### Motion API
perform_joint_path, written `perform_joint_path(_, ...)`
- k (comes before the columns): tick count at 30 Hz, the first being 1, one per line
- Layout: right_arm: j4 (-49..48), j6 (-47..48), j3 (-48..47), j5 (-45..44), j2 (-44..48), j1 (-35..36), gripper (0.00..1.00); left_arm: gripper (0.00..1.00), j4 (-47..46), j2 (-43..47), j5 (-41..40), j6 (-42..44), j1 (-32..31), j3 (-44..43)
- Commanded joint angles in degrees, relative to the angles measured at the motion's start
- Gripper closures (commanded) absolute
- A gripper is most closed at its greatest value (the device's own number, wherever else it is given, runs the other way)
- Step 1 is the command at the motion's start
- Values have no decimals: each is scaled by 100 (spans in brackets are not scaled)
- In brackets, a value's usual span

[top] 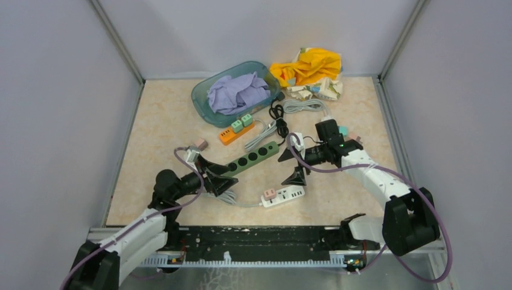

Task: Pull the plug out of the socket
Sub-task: Remove the plug from the socket.

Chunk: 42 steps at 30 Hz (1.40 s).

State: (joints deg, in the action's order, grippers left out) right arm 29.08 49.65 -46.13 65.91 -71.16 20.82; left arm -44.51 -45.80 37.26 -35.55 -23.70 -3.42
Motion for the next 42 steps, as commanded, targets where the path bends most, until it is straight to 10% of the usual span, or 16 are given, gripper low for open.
perform_joint_path(1,-148,230,31,100,58,-47,11,0,33,517,-258,688,-107,58)
perform_joint_path(19,-73,812,148,-667,-58,517,12,0,264,1064,-227,1114,-203,211)
perform_joint_path(42,-435,713,168,-1656,-537,1798,26,0,40,-138,-2214,3581,-2697,289)
